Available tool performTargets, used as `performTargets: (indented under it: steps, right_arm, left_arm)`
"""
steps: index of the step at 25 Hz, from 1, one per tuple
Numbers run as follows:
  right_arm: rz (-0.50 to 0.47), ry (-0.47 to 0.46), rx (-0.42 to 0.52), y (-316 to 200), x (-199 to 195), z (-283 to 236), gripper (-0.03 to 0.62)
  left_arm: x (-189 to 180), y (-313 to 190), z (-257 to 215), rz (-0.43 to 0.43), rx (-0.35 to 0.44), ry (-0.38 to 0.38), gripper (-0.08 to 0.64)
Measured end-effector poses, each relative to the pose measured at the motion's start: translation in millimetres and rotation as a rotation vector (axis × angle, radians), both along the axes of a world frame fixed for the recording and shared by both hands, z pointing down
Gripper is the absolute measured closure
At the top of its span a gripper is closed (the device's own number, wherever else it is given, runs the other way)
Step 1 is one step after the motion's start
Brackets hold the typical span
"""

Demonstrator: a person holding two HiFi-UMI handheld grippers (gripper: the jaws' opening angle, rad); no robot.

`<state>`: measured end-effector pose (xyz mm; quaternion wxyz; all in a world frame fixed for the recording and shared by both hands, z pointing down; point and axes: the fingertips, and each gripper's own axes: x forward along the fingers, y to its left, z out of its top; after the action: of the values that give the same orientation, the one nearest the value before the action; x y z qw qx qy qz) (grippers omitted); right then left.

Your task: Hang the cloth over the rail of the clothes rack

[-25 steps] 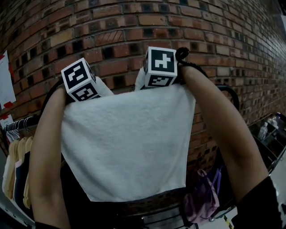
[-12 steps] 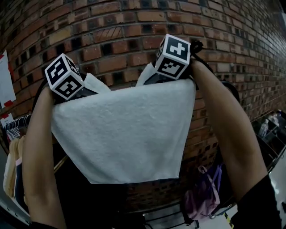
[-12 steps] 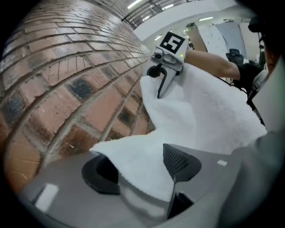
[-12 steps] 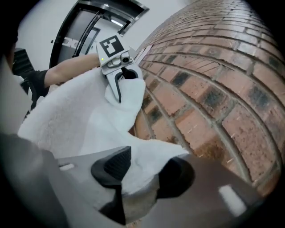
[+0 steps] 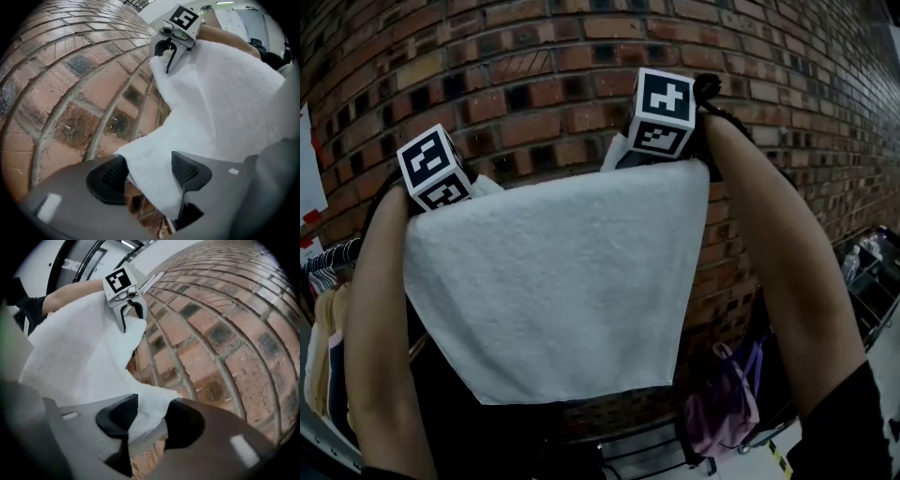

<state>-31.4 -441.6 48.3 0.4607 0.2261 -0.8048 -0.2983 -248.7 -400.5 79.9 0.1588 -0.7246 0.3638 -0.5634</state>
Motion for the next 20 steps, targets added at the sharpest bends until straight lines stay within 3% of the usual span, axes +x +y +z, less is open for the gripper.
performTargets:
  steps: [4, 7, 12, 15, 17, 20]
  right_arm:
    - [0.003, -0.041, -0.007, 2, 5, -8, 0.425]
    - [0.040, -0.005, 0.027, -2, 15, -5, 0.425]
    - [0.058, -0.018, 0.112, -10, 18, -10, 0.425]
    - [0.070, 0.003, 0.148, -10, 19, -11, 0.425]
    - [0.069, 0.014, 0.177, -8, 17, -14, 0.425]
    - [0.006, -0.046, 0.247, 2, -1, -31, 0.425]
  left_arm:
    - [0, 0, 1, -0.003, -0.002, 0.003, 0.261]
    - [-1, 0, 2, -0.010, -0.002, -0.009, 0.261]
    - [-9, -8, -12, -0.019, 0.100, -0.099, 0.273]
    - [5, -4, -16, 0.037, 0.112, -0.054, 0.265]
    - [11, -4, -30, 0.072, 0.172, -0.042, 0.265]
    - [13, -2, -60, 0.094, 0.316, -0.051, 0.265]
